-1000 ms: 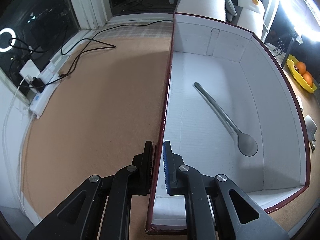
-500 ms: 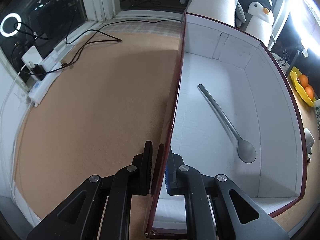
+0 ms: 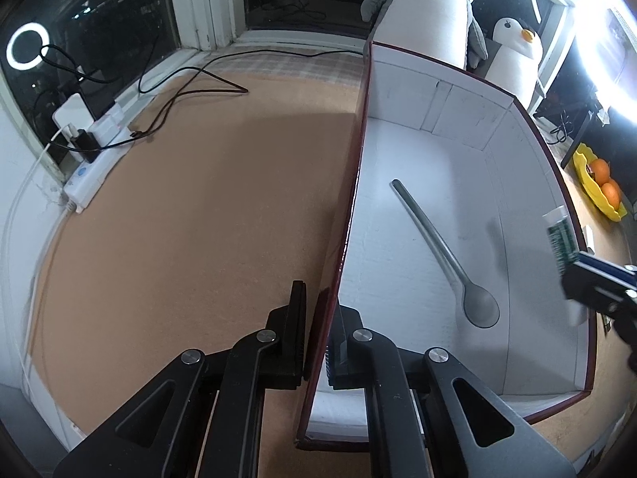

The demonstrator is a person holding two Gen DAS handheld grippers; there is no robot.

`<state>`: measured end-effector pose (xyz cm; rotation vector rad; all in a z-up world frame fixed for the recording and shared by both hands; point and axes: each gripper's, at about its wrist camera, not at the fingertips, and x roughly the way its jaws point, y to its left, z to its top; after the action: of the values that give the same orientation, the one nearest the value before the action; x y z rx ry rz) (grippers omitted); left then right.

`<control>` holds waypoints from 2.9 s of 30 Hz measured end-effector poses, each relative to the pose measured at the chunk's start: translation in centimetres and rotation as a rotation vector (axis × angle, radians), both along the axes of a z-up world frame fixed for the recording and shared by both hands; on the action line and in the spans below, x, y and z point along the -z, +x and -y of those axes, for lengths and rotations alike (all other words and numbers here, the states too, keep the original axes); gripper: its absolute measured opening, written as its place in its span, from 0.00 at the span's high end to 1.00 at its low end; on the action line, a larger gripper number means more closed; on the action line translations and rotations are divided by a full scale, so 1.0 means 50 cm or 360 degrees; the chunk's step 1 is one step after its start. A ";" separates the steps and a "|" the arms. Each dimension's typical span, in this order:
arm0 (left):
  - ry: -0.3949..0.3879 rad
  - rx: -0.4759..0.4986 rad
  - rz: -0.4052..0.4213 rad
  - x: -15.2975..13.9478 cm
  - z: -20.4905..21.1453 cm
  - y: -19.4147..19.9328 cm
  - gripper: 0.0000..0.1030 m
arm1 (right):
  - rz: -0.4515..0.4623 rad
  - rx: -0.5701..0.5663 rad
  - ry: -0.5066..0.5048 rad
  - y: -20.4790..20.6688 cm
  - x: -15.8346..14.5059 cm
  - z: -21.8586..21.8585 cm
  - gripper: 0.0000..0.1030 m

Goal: Organize rigid objects
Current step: 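Open the right tool to release the glue stick into the box, then move the right tool to the white plug adapter and grasp it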

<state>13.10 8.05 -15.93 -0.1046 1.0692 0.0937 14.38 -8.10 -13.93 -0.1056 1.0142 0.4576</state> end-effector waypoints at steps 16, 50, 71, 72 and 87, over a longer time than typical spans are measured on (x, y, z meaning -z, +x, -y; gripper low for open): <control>0.0006 0.0008 0.0004 0.001 -0.001 0.002 0.94 | -0.0068 0.0030 0.0019 0.014 0.028 -0.005 0.70; 0.0114 0.0192 -0.0017 -0.003 0.020 0.007 0.94 | 0.0028 0.0967 0.0328 -0.111 -0.041 0.466 0.65; 0.0148 0.0226 -0.0028 -0.002 0.028 0.012 0.94 | -0.0335 0.1358 0.0447 0.007 0.101 0.647 0.65; 0.0149 0.0227 -0.0028 -0.002 0.028 0.012 0.94 | -0.0343 0.1356 0.0447 0.012 0.104 0.648 0.65; 0.0145 0.0221 -0.0027 -0.002 0.023 0.013 0.94 | -0.0442 0.1288 0.0405 0.044 0.140 0.635 0.71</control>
<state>13.73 6.91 -15.81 0.0528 1.0847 0.0178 16.60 -39.85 -20.92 0.5954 1.1635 -0.1507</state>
